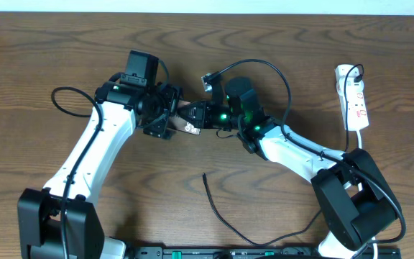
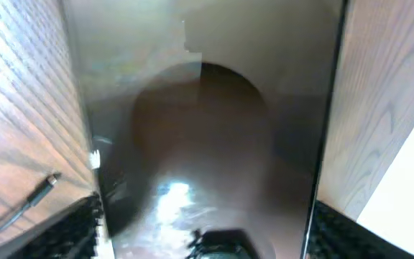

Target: Plug charger to phone and switch on socket

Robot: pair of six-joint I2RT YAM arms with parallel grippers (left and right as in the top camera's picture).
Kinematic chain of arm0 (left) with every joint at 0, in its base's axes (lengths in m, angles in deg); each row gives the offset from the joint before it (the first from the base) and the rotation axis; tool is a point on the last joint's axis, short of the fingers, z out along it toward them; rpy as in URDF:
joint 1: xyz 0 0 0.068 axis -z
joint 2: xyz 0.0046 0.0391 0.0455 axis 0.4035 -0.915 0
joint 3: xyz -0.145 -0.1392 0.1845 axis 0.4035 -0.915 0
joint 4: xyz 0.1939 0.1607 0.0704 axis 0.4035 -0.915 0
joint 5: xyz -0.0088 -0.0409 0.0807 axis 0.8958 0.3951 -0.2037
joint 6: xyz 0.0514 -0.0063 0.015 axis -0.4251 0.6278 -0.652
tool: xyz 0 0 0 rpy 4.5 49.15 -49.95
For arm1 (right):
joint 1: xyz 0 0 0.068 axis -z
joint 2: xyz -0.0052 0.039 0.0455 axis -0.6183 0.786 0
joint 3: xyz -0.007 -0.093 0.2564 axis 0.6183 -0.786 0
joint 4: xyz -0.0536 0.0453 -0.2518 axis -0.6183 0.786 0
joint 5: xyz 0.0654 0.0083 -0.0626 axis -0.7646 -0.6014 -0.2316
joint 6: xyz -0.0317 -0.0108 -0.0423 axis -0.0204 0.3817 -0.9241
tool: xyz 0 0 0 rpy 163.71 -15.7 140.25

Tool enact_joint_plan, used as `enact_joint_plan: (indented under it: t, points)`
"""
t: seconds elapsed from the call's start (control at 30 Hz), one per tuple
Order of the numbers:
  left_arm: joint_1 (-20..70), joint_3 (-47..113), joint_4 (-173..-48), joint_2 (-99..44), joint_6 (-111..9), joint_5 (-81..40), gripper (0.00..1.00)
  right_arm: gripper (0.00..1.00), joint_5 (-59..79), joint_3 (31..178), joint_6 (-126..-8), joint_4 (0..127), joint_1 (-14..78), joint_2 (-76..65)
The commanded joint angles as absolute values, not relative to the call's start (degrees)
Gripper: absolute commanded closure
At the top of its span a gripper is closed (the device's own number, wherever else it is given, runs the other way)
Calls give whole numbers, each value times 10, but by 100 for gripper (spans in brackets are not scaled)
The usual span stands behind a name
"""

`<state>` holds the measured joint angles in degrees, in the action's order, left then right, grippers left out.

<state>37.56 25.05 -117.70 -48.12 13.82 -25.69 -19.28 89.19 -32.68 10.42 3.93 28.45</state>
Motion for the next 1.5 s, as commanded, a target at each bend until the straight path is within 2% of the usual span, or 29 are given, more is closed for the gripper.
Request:
enact_joint_plan:
  t: [0.0, 0.33, 0.5, 1.0, 1.23, 1.37, 1.47]
  points:
    - [380, 252, -1181, -470, 140, -246, 9, 99, -227, 899, -322, 96, 27, 286]
    - [380, 252, -1190, -470, 132, -248, 8, 99, -235, 899, -323, 97, 37, 286]
    - [380, 252, -1188, -470, 87, -240, 8, 99, -234, 899, -323, 117, 53, 286]
    - [374, 252, -1101, -470, -86, -118, 8, 99, -224, 899, -296, 162, 137, 286]
    - [348, 252, -996, -470, -191, 18, 8, 99, -222, 899, -156, 148, 195, 286]
    - [322, 252, -944, -470, -190, 87, 7, 99, -207, 899, 12, 118, 218, 286]
    - [300, 252, -939, -470, -190, 96, 7, 99, -207, 899, 121, 65, 228, 286]
